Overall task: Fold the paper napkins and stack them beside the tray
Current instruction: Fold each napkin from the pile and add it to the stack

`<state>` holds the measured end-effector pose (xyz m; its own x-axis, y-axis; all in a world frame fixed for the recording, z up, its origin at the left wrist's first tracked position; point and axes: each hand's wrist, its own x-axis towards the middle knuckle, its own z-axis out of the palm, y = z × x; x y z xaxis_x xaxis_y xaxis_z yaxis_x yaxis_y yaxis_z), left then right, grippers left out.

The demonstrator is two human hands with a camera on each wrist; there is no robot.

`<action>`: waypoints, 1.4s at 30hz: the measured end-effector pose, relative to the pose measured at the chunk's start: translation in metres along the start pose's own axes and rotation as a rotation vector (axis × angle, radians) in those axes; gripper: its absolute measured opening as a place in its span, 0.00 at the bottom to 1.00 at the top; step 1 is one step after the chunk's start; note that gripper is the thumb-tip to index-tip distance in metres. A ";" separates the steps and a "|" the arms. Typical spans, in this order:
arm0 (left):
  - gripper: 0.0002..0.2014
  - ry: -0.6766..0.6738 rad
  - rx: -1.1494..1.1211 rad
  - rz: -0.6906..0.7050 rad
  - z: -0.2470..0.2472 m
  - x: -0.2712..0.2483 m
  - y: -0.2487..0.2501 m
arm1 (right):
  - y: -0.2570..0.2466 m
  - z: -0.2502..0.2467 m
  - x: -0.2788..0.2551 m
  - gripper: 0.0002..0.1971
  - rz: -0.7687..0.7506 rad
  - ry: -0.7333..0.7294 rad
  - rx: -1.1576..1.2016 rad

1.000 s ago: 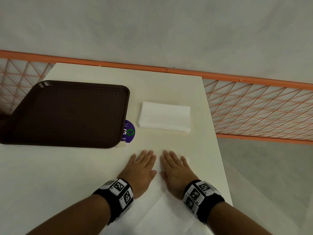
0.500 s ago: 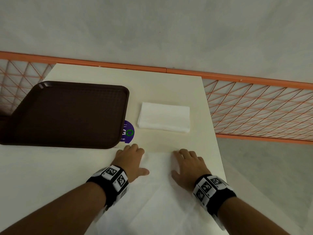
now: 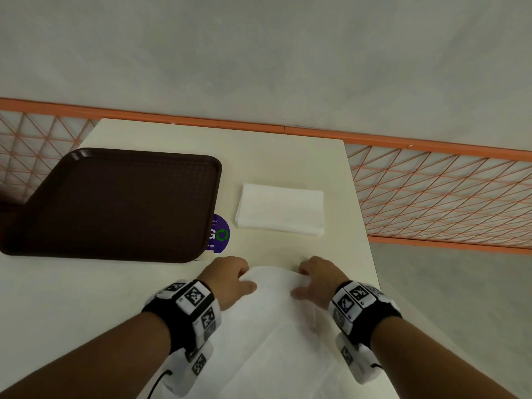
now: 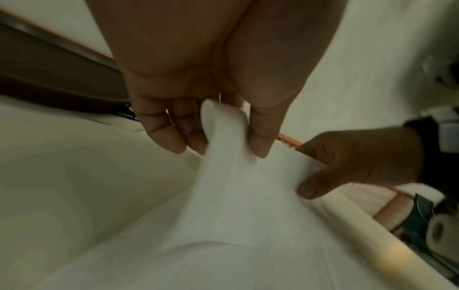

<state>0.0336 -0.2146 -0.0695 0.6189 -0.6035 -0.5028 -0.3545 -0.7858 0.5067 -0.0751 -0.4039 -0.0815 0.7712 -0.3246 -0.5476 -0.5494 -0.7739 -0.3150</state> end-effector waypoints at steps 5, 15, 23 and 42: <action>0.09 -0.034 -0.255 0.029 -0.014 -0.003 -0.013 | 0.019 -0.007 -0.013 0.08 -0.028 0.062 0.538; 0.05 0.151 -0.858 -0.103 -0.031 0.027 -0.011 | 0.030 -0.029 0.010 0.05 0.063 0.253 1.223; 0.10 0.377 -0.619 0.037 -0.063 0.093 0.016 | 0.030 -0.062 0.067 0.08 0.148 0.467 0.845; 0.10 0.464 -0.128 -0.038 -0.071 0.179 0.014 | 0.036 -0.088 0.123 0.15 0.345 0.448 0.366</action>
<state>0.1888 -0.3240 -0.1029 0.8876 -0.4274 -0.1715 -0.2545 -0.7657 0.5907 0.0285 -0.5192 -0.0920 0.5472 -0.7756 -0.3146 -0.8012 -0.3766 -0.4651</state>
